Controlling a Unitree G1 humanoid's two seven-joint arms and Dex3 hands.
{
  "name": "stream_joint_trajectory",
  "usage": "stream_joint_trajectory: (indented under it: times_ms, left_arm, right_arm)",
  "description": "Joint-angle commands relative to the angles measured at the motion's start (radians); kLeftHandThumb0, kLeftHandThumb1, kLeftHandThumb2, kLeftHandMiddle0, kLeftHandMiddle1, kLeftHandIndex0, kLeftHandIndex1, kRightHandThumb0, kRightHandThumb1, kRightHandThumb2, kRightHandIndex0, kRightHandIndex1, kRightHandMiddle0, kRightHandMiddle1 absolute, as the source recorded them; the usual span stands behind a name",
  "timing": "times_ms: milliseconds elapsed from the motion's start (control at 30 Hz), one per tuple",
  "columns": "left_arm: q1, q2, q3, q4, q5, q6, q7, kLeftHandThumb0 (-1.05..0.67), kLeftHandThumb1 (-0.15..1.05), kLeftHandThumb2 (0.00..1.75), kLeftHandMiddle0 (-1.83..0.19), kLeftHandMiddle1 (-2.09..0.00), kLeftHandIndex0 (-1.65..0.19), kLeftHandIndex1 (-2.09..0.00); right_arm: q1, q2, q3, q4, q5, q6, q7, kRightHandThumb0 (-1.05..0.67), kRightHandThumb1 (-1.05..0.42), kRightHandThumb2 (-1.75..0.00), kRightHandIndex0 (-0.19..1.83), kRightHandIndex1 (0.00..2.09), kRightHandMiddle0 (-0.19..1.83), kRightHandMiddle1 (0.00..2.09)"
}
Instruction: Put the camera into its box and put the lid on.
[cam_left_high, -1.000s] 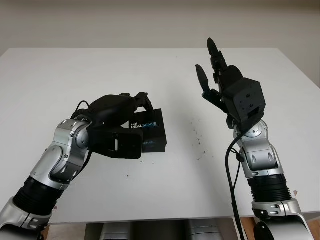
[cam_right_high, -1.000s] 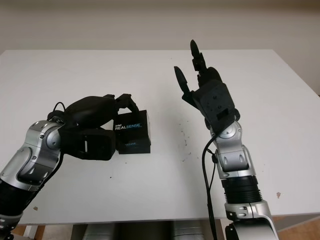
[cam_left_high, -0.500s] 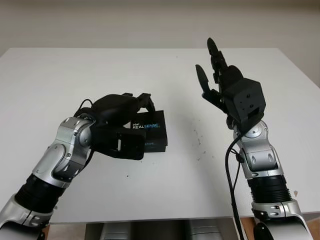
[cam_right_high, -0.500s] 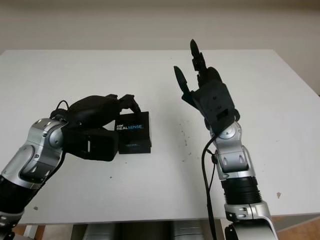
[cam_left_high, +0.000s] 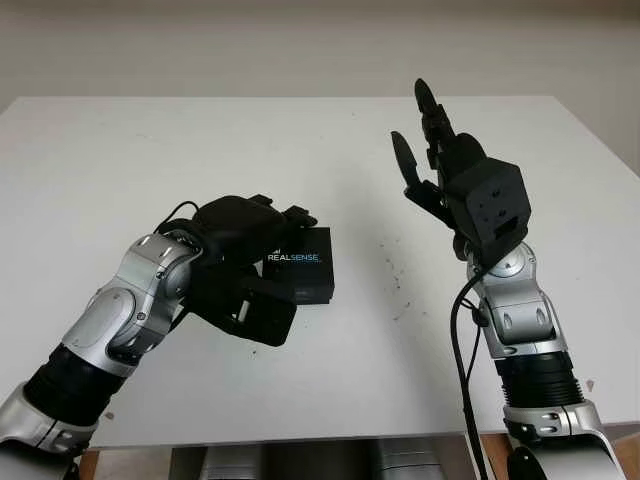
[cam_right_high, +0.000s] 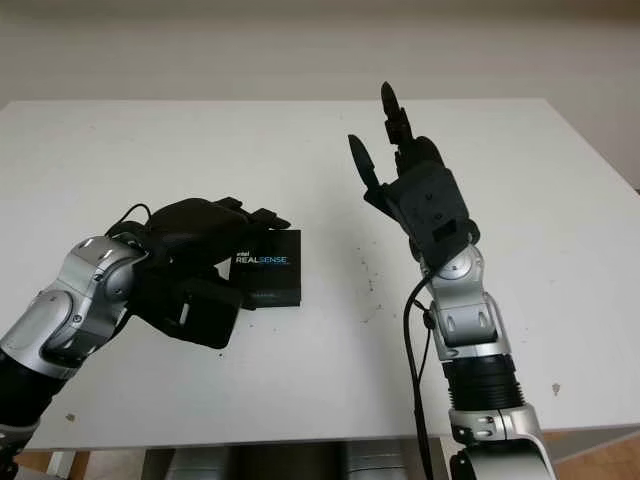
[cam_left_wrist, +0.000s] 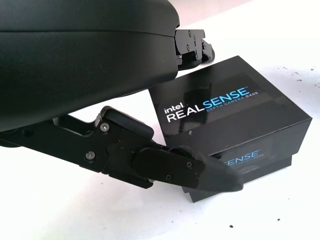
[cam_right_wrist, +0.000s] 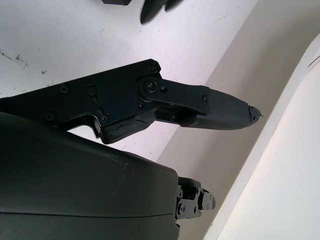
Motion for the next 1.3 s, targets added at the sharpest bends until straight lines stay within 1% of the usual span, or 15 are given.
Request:
stream_joint_trajectory:
  times_ms: [0,200,367,400,433,467,533,633,733,867,967,1033,1133,1267]
  left_arm:
    - [-0.003,0.008,-0.004,-0.011,0.016,-0.001,-0.006,-0.84,1.05,0.33,0.19,0.00,0.19,0.00]
    - [0.007,0.002,0.000,-0.014,0.028,0.003,-0.016,-0.83,1.05,0.29,0.19,0.00,0.19,0.00]
    - [0.025,-0.005,0.007,-0.021,0.013,0.027,-0.039,-0.83,1.05,0.33,0.19,0.00,0.19,0.00]
    - [0.034,-0.009,0.011,-0.023,0.011,0.037,-0.037,-0.84,1.05,0.36,0.19,0.00,0.19,0.00]
    - [0.039,-0.013,0.012,-0.023,0.010,0.045,-0.036,-0.86,1.05,0.44,0.19,0.00,0.19,0.00]
    - [0.045,-0.017,0.014,-0.022,0.007,0.052,-0.030,-0.86,1.05,0.46,0.19,0.00,0.19,0.00]
    - [0.050,-0.027,0.019,-0.013,-0.002,0.063,-0.017,-0.89,1.05,0.59,0.19,0.00,0.19,0.00]
    - [0.047,-0.038,0.018,0.006,-0.009,0.070,0.003,-0.91,1.05,0.67,0.19,0.00,0.19,0.00]
    - [0.035,-0.045,0.013,0.035,-0.016,0.073,0.017,-0.90,1.05,0.70,0.19,0.00,0.19,0.00]
    - [0.007,-0.064,0.008,0.102,-0.035,0.085,0.023,-0.89,1.05,0.71,0.19,0.00,0.19,0.00]
    - [-0.014,-0.073,0.003,0.142,-0.041,0.088,0.028,-0.89,1.05,0.71,0.19,0.00,0.19,0.00]
    - [-0.028,-0.078,-0.001,0.164,-0.042,0.093,0.028,-0.89,1.05,0.71,0.19,0.00,0.19,0.00]
    - [-0.055,-0.083,-0.008,0.195,-0.035,0.098,0.035,-0.89,1.05,0.70,0.19,0.00,0.19,0.00]
    - [-0.087,-0.084,-0.020,0.240,-0.010,0.083,0.080,-0.88,1.05,0.69,0.19,0.00,0.19,0.00]
  right_arm:
    - [0.000,-0.001,-0.003,-0.025,0.002,0.004,0.000,-0.76,-1.05,-0.61,-0.08,0.05,-0.06,0.05]
    - [0.003,-0.005,0.002,-0.013,-0.008,-0.024,-0.003,-0.75,-1.05,-0.62,-0.06,0.06,-0.05,0.06]
    - [0.005,-0.007,0.003,-0.005,-0.007,-0.042,0.002,-0.74,-1.05,-0.62,-0.07,0.05,-0.06,0.06]
    - [0.006,-0.006,0.000,-0.003,-0.003,-0.043,0.004,-0.74,-1.05,-0.62,-0.07,0.05,-0.06,0.05]
    - [0.007,-0.005,-0.002,-0.001,0.001,-0.044,0.006,-0.74,-1.05,-0.62,-0.08,0.05,-0.07,0.05]
    - [0.007,-0.004,-0.003,0.001,0.003,-0.046,0.006,-0.73,-1.05,-0.62,-0.08,0.05,-0.07,0.05]
    - [0.008,-0.002,-0.003,0.003,0.005,-0.049,0.004,-0.74,-1.05,-0.61,-0.07,0.06,-0.07,0.05]
    - [0.009,-0.001,-0.003,0.003,0.005,-0.054,0.001,-0.76,-1.05,-0.60,-0.06,0.06,-0.06,0.06]
    - [0.012,-0.008,0.000,-0.001,-0.001,-0.053,0.004,-0.76,-1.05,-0.60,-0.06,0.06,-0.06,0.06]
    - [0.012,-0.012,0.002,-0.004,-0.013,-0.051,0.002,-0.76,-1.05,-0.61,-0.07,0.06,-0.05,0.06]
    - [0.011,-0.012,0.001,-0.008,-0.014,-0.046,0.008,-0.76,-1.05,-0.61,-0.07,0.05,-0.06,0.05]
    - [0.010,-0.007,-0.002,-0.018,-0.012,-0.019,0.008,-0.77,-1.05,-0.61,-0.07,0.05,-0.06,0.06]
    - [0.008,-0.007,-0.001,-0.017,-0.015,-0.021,0.006,-0.77,-1.05,-0.60,-0.07,0.05,-0.06,0.06]
    - [0.006,-0.004,-0.003,-0.020,-0.004,-0.011,0.016,-0.76,-1.05,-0.60,-0.08,0.05,-0.07,0.05]
